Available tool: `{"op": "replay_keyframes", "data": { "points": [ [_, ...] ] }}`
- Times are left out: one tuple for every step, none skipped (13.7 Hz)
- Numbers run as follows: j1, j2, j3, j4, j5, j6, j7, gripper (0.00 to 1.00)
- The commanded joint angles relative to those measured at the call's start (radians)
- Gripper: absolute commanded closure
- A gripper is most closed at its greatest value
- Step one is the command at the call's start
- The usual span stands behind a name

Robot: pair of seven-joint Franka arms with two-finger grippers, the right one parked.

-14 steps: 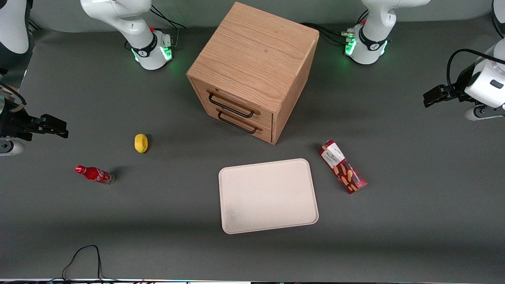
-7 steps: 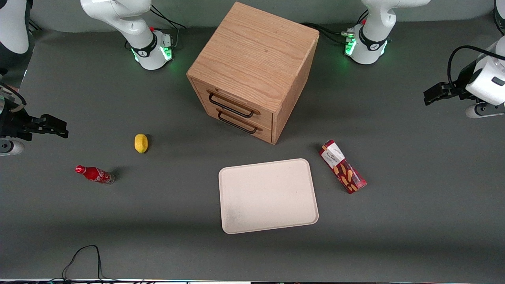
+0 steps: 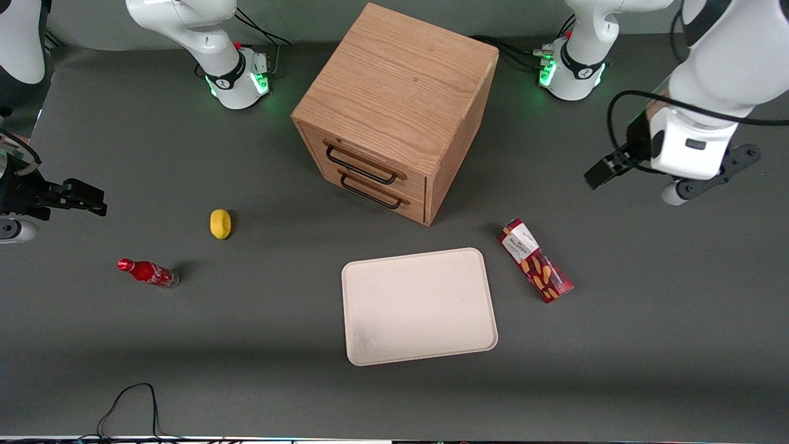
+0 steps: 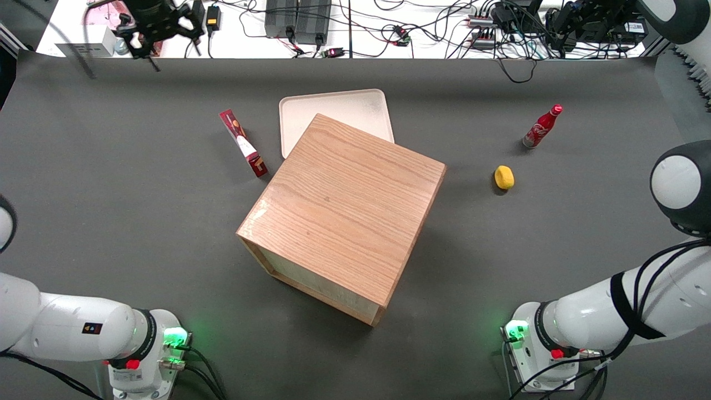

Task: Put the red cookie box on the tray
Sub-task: 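Move the open left gripper down over the red shortbread box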

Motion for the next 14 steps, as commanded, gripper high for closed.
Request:
{"op": "replay_keyframes", "data": {
  "points": [
    [0.003, 0.059, 0.008, 0.093, -0.02, -0.037, -0.061, 0.0],
    [0.003, 0.06, 0.008, 0.093, -0.042, -0.033, -0.069, 0.0],
    [0.003, 0.066, 0.008, 0.093, -0.06, -0.033, -0.089, 0.0],
    [0.003, 0.07, 0.008, 0.093, -0.063, -0.033, -0.095, 0.0],
    [0.003, 0.086, 0.009, 0.093, -0.065, -0.028, -0.095, 0.0],
    [0.003, 0.106, 0.009, 0.091, -0.062, -0.027, -0.095, 0.0],
    [0.003, 0.134, 0.009, 0.087, -0.056, -0.025, -0.091, 0.0],
    [0.003, 0.154, 0.009, 0.082, -0.053, -0.013, -0.089, 0.0],
    [0.002, 0.174, 0.009, 0.069, -0.049, 0.008, -0.089, 0.0],
    [-0.004, 0.184, 0.009, 0.035, -0.049, 0.039, -0.089, 0.0],
    [-0.004, 0.191, 0.009, -0.006, -0.046, 0.085, -0.088, 0.0],
    [-0.004, 0.198, 0.009, -0.057, -0.046, 0.141, -0.088, 0.0],
    [-0.003, 0.208, 0.009, -0.103, -0.046, 0.204, -0.081, 0.0],
    [-0.006, 0.229, 0.009, -0.138, -0.046, 0.266, -0.083, 0.0]
  ]
}}
